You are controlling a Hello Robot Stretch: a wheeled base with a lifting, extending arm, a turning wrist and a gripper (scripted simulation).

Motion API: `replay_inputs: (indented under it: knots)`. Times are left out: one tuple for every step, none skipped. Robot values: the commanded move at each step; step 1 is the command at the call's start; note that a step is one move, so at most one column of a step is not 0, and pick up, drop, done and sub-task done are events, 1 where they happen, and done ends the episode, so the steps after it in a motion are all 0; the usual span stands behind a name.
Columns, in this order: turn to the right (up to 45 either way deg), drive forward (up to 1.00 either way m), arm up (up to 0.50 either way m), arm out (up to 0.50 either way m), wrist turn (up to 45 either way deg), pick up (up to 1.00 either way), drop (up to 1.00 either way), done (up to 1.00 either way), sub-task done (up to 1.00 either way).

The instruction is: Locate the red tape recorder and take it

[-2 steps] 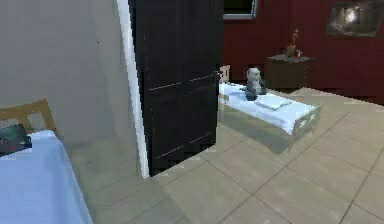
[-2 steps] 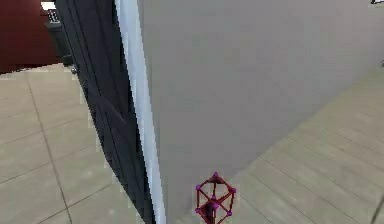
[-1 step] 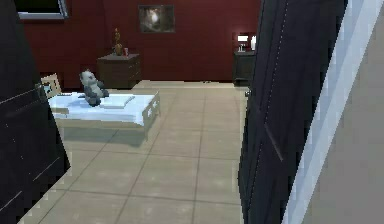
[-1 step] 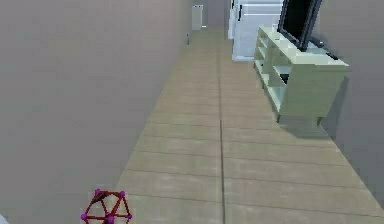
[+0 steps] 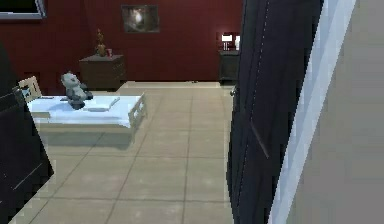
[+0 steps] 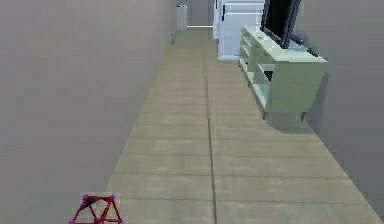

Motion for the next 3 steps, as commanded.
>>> replay_inputs:
  knots:
    - [0.0, 0.55, 0.00, 0.00, 0.0, 0.00, 0.00, 0.00, 0.00]
    - [-6.0, 0.00, 0.00, 0.00, 0.0, 0.00, 0.00, 0.00, 0.00]
    - [0.0, 1.00, 0.00, 0.00, 0.0, 0.00, 0.00, 0.00, 0.00]
